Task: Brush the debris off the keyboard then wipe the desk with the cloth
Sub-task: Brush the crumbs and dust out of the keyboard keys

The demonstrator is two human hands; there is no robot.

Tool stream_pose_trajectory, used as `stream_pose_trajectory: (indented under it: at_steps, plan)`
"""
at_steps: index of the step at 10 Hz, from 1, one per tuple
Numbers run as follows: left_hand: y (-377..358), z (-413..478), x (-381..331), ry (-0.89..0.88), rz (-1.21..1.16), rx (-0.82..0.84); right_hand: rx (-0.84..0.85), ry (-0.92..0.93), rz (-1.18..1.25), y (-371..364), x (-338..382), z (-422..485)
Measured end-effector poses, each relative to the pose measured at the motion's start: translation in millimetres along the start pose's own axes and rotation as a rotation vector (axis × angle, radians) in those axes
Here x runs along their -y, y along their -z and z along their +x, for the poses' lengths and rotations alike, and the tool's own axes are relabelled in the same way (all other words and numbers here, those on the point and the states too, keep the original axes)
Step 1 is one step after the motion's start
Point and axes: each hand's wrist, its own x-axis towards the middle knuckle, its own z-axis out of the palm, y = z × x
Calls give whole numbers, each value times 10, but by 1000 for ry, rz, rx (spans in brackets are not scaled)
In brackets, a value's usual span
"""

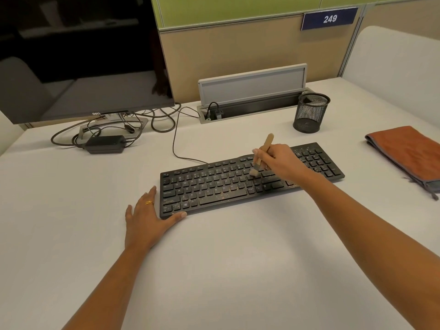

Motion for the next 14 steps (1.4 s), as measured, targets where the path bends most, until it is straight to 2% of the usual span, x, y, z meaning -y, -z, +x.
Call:
stream_pose_trajectory:
  at_steps: [2, 3, 4, 5, 6, 7, 9, 11, 12, 13, 14]
  plan:
    - [1, 8, -8, -5, 8, -2, 72, 1, -168, 20, -46, -44]
    - [1, 3, -7, -5, 16, 0, 79, -28, 25, 44, 16, -24]
    - [-1, 7, -1, -5, 20, -2, 128, -33, 69, 67, 3, -40]
    - [-2, 9, -1, -6, 21, 0, 156, -37, -125, 131, -67, -41]
    - [-1, 7, -3, -6, 17, 0, 63, -34, -218, 187, -50, -27]
    - [2, 6, -3, -6, 19, 2, -67, -56, -84, 146, -52, -13]
    - [-2, 5, -2, -5, 12, 9, -83, -59, -239, -15, -75, -73]
    - [-3, 10, 9, -6, 7, 2, -158, -70, -128, 28, -80, -61]
    - [-13, 14, 14, -5, 4, 2, -142, -76, -236, 1, -123, -95]
    - [-17, 20, 22, -8, 14, 0, -106, -53, -196, 26, -49, -88]
    - [-17, 23, 27, -6, 19, 0, -9, -3, 12, 34, -25, -85]
